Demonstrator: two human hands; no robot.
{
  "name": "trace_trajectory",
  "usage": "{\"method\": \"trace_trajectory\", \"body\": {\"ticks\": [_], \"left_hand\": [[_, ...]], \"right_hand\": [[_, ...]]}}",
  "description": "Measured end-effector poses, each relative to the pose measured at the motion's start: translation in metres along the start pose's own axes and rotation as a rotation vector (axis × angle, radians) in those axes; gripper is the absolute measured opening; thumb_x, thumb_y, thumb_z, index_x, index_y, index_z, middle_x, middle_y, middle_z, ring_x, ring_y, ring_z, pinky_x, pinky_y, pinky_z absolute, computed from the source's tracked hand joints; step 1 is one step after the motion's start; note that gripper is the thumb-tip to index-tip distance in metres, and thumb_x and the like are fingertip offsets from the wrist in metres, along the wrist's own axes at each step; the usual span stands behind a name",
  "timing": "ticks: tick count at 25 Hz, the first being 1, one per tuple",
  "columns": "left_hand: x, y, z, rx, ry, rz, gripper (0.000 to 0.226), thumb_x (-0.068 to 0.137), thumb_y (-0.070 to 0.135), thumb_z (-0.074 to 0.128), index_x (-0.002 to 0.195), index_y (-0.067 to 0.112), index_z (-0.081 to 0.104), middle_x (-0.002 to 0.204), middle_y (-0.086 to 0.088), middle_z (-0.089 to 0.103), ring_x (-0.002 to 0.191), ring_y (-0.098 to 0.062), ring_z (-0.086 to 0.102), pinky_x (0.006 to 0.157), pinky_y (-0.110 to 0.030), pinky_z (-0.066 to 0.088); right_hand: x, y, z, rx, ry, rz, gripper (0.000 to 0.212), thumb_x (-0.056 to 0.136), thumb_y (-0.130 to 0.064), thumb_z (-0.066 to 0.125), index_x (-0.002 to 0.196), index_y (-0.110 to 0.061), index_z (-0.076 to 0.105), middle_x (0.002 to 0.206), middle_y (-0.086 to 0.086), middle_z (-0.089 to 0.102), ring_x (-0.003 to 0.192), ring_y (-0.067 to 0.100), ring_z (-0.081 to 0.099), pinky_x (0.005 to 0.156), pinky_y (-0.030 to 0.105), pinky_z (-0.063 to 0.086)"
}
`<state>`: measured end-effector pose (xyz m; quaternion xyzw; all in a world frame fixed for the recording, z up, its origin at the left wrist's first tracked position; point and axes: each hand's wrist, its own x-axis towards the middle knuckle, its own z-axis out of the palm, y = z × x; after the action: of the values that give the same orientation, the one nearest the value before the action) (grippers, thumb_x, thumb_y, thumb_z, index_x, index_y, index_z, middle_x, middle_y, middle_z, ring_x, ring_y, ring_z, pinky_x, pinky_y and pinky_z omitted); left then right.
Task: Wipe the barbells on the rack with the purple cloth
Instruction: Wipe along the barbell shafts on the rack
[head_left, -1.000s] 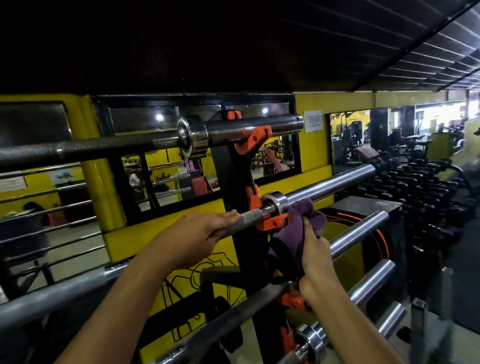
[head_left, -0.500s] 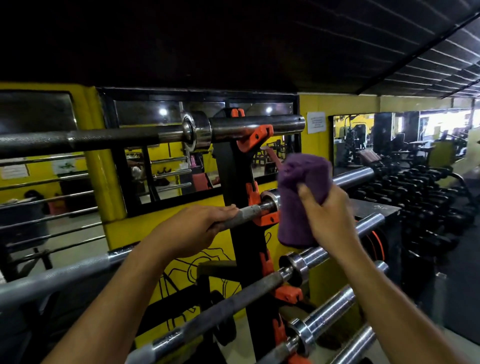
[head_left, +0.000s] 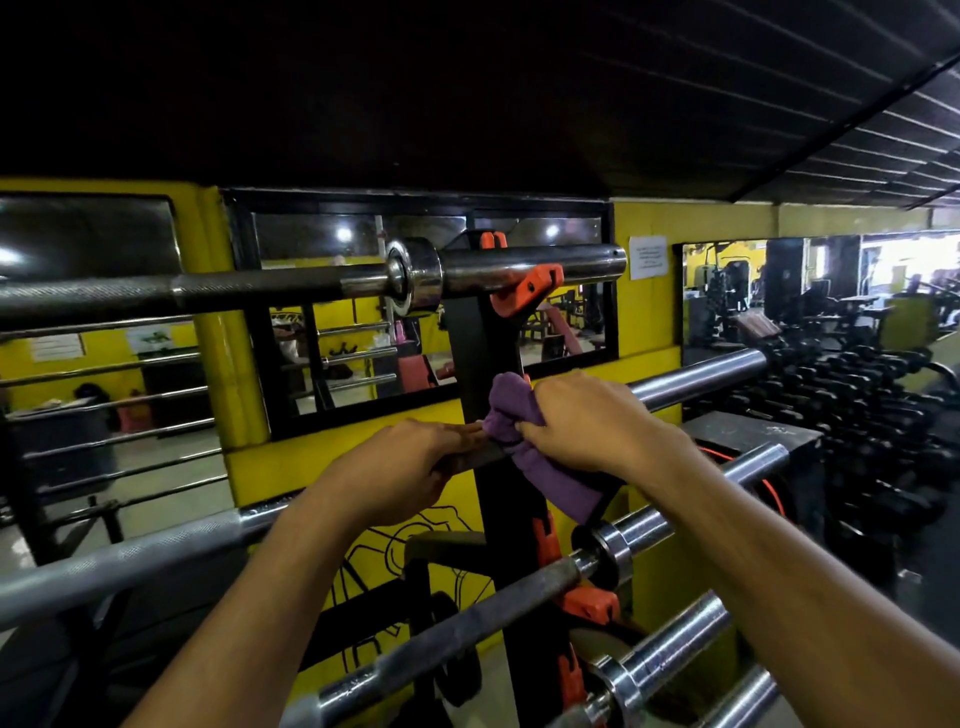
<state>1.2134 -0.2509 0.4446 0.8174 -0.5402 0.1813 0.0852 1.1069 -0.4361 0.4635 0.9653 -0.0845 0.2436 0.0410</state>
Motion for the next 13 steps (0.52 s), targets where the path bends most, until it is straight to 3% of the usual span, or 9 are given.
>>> {"method": "trace_trajectory", "body": {"ticks": [3, 5, 9, 13], "left_hand": [[0.001, -0.006, 0.004, -0.005, 0.014, 0.022, 0.051, 0.1, 0.014, 0.054, 0.146, 0.036, 0.048, 0.149, 0.018, 0.048, 0.13, -0.01, 0.052, 0.098, -0.032, 0.05], [0.002, -0.007, 0.005, -0.002, 0.022, 0.028, 0.052, 0.1, 0.014, 0.054, 0.145, 0.038, 0.049, 0.148, 0.02, 0.048, 0.126, -0.008, 0.055, 0.095, -0.034, 0.052], [0.001, -0.006, 0.005, -0.005, -0.005, 0.024, 0.06, 0.099, 0.014, 0.052, 0.144, 0.051, 0.04, 0.141, 0.023, 0.055, 0.108, -0.01, 0.062, 0.082, -0.037, 0.056], [0.004, -0.005, 0.006, -0.034, -0.016, -0.002, 0.065, 0.095, 0.007, 0.054, 0.144, 0.049, 0.042, 0.144, 0.025, 0.05, 0.117, -0.01, 0.059, 0.087, -0.037, 0.055]], "right_hand": [[0.016, 0.014, -0.014, 0.063, -0.151, -0.034, 0.037, 0.095, -0.049, 0.059, 0.077, -0.02, 0.042, 0.081, -0.002, 0.048, 0.091, 0.025, 0.058, 0.076, 0.037, 0.045], [0.02, 0.021, -0.015, 0.088, -0.164, -0.063, 0.039, 0.092, -0.053, 0.061, 0.075, -0.022, 0.044, 0.08, -0.002, 0.051, 0.088, 0.025, 0.059, 0.081, 0.039, 0.049], [-0.002, 0.019, 0.007, 0.017, 0.0, -0.089, 0.037, 0.093, -0.057, 0.055, 0.106, -0.023, 0.055, 0.102, 0.002, 0.064, 0.101, 0.025, 0.06, 0.083, 0.038, 0.046], [-0.02, 0.007, 0.03, 0.006, 0.135, -0.08, 0.043, 0.095, -0.051, 0.052, 0.124, -0.021, 0.045, 0.114, -0.001, 0.063, 0.108, 0.022, 0.057, 0.095, 0.039, 0.043]]}}
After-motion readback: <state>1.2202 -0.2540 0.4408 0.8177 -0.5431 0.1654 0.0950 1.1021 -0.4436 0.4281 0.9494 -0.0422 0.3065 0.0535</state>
